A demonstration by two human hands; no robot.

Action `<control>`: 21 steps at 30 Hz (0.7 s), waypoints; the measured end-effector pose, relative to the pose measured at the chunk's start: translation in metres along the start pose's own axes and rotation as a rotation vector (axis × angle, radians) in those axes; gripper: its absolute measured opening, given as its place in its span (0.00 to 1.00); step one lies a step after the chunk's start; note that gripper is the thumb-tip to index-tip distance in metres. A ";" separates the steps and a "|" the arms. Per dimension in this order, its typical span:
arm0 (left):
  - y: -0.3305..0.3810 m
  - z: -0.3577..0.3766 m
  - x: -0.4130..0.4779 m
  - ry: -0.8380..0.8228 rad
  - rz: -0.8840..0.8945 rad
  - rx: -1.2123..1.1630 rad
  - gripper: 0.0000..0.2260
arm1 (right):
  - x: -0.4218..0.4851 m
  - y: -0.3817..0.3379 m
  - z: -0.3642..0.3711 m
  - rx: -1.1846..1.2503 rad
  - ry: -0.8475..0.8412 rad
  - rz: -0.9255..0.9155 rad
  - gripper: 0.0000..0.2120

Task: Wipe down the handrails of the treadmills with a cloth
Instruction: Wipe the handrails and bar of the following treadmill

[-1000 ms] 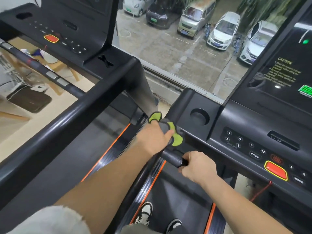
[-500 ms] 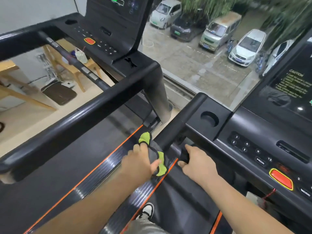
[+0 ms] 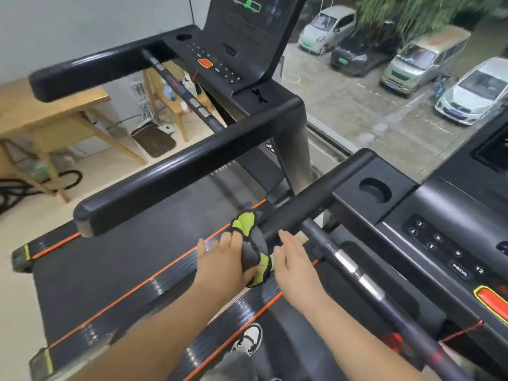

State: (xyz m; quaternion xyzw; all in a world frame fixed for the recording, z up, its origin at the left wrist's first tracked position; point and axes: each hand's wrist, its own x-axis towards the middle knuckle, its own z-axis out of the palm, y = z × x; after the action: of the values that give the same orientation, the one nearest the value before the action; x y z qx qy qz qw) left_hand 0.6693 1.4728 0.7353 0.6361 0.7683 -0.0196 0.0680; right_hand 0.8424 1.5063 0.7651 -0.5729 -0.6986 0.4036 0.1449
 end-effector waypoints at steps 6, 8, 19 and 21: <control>0.008 -0.001 0.016 -0.037 0.012 0.023 0.32 | -0.007 -0.012 0.018 -0.142 -0.013 -0.130 0.27; 0.016 0.000 0.031 -0.039 0.035 -0.021 0.33 | -0.002 -0.013 0.009 -0.214 -0.008 -0.180 0.32; -0.086 -0.016 0.029 -0.475 0.308 -0.838 0.38 | 0.055 -0.044 0.024 -0.805 -0.365 -0.408 0.59; -0.088 -0.019 0.031 -0.445 0.278 -0.856 0.33 | 0.059 -0.037 0.025 -0.873 -0.330 -0.464 0.55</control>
State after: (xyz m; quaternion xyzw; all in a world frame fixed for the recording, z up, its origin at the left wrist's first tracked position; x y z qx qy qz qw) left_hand 0.5757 1.4888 0.7447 0.6280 0.5824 0.1713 0.4869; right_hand 0.7832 1.5498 0.7608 -0.3389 -0.9239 0.1171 -0.1339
